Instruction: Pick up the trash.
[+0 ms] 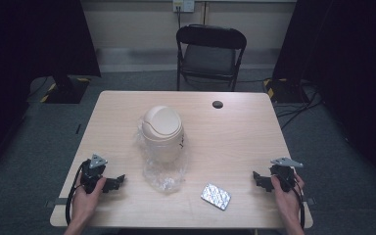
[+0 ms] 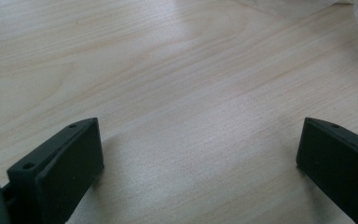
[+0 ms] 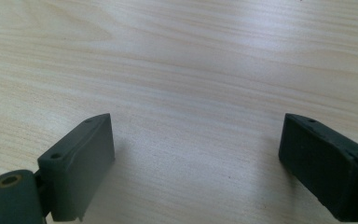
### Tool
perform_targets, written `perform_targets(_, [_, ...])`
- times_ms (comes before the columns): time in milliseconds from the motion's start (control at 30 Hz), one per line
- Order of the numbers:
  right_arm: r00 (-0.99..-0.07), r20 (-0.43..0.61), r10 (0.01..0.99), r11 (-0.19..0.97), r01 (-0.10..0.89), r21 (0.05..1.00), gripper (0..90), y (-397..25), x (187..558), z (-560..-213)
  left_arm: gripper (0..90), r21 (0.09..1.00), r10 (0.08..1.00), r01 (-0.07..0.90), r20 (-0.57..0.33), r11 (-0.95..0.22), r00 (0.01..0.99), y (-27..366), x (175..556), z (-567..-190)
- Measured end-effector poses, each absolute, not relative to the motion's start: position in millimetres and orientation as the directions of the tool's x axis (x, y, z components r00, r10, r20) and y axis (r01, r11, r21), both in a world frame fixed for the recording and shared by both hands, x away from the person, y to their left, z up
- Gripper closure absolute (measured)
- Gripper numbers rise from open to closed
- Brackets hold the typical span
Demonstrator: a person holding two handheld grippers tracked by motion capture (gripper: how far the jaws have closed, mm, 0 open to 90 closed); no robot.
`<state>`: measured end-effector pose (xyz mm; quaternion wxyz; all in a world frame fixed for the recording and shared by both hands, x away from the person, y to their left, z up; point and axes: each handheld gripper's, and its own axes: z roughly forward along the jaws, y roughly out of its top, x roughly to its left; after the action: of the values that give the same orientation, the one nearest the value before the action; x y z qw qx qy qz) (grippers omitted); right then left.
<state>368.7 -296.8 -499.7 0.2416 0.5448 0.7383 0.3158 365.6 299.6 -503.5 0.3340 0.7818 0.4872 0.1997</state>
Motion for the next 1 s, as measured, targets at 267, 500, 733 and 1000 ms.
perform_targets(267, [-0.295, -0.014, 0.955, 0.211, 0.649, 0.73, 11.0, -296.8, 369.0, -499.5, 0.0, 0.718, 0.896, 0.628, -0.015, -0.299, 0.444, 299.4, 365.6, -503.6])
perform_targets(500, [-0.349, 0.001, 0.937, 0.235, 0.632, 0.738, 16.9, -288.0, 367.7, -488.1, 0.0, 0.717, 0.895, 0.628, -0.013, -0.302, 0.446, 299.6, 365.6, -503.5])
perform_targets(733, [-0.416, -0.002, 0.909, 0.281, 0.61, 0.741, 15.9, -268.8, 370.7, -480.1, 0.0, 0.717, 0.895, 0.629, -0.013, -0.302, 0.445, 299.6, 365.6, -503.5])
perform_targets(1000, [-0.499, 0.031, 0.866, 0.308, 0.581, 0.753, 15.9, -243.7, 376.4, -466.4, 0.5, 0.719, 0.902, 0.63, -0.01, -0.293, 0.432, 298.4, 364.1, -503.5])
